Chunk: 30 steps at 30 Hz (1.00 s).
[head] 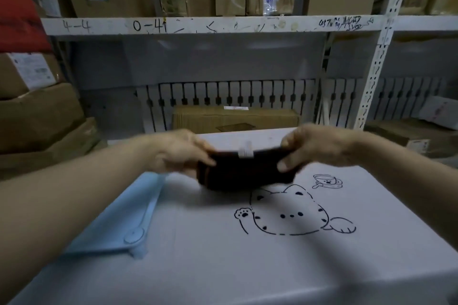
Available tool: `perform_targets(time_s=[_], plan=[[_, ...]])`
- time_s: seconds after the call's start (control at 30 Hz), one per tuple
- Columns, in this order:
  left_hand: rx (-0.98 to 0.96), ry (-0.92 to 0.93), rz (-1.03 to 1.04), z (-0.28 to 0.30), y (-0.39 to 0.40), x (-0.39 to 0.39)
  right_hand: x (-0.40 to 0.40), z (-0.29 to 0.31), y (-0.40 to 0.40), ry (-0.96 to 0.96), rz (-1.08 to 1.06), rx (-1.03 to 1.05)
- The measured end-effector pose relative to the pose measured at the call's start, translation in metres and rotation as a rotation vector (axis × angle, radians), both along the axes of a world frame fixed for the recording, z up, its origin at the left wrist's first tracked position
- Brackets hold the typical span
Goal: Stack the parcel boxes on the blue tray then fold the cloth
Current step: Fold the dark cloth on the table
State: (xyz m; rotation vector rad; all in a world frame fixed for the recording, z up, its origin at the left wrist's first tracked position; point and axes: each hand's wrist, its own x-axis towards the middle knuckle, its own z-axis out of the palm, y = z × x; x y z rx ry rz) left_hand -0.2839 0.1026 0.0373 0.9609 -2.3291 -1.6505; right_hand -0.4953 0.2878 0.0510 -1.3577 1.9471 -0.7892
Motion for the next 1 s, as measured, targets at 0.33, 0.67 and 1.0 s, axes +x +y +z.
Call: perform_targets(time_s=[0.33, 0.67, 1.0], plan=[[0.254, -0.276, -0.166, -0.085, 0.053, 0.053, 0.031, -0.063, 0.034, -0.137, 0.289, 0.365], [-0.304, 0.11, 0.383, -0.05, 0.017, 0.004, -0.005, -0.062, -0.016, 0.026, -0.384, -0.224], [-0.804, -0.176, -0.087, -0.125, 0.043, 0.03, 0.024, -0.126, 0.009, 0.636, 0.19, 0.014]])
